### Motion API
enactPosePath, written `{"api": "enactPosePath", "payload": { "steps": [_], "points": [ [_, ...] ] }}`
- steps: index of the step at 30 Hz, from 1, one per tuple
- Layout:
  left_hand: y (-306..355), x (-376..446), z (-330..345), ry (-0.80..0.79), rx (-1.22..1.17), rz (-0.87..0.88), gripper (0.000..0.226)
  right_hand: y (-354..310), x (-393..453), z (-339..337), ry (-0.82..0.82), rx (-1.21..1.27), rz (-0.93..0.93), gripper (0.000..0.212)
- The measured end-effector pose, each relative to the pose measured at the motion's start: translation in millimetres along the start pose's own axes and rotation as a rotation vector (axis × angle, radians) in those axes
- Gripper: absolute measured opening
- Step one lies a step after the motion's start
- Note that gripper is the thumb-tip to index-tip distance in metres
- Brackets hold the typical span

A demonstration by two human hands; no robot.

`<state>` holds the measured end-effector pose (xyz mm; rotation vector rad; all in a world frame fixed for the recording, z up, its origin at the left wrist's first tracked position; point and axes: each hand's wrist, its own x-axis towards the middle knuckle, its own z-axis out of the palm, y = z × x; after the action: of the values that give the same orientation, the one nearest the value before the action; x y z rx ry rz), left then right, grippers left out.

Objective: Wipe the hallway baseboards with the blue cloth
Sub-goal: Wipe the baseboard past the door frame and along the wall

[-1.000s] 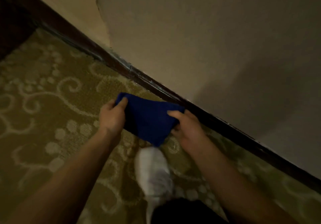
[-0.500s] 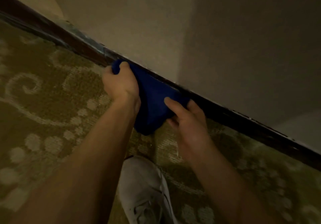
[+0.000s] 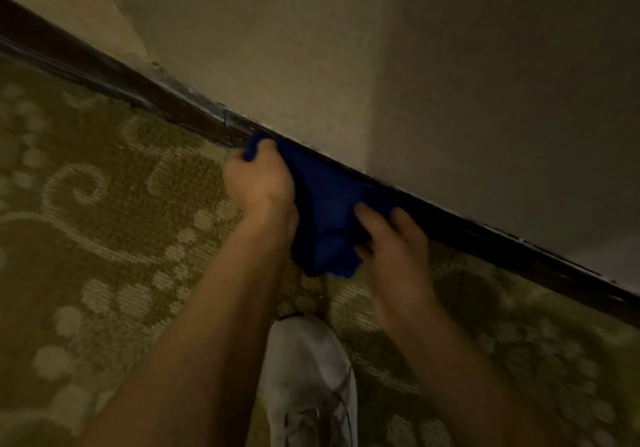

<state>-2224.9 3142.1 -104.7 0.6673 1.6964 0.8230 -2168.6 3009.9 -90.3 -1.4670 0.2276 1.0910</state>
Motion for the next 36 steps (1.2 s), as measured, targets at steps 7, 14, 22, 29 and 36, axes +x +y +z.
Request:
{"api": "enactPosePath", "payload": {
  "steps": [7, 14, 22, 29, 36],
  "points": [
    [-45.6, -35.7, 38.4, 0.12, -0.107, 0.001, 0.012, -4.5, 7.9, -41.5, 0.079, 0.175, 0.104, 0.028],
    [-41.9, -50.5, 10.8, -0.149, -0.086, -0.05, 0.021, 5.1, -0.7, -48.7, 0.036, 0.279, 0.076, 0.019],
    [0.4, 11.8, 5.3, 0.112, -0.161, 0.055, 0.015, -16.0, 10.7, 17.2, -0.049, 0.154, 0.061, 0.008],
    [-70.7, -101.6, 39.6, -0.205, -0.108, -0.084, 0.02, -23.7, 8.0, -85.6, 0.408, 0.21, -0.016, 0.037],
    [-41.2, -40.5, 26.3, -0.09, -0.344, -0.192, 0.024, -8.6, 3.1, -25.2, 0.223, 0.17, 0.007, 0.026]
  ]
}}
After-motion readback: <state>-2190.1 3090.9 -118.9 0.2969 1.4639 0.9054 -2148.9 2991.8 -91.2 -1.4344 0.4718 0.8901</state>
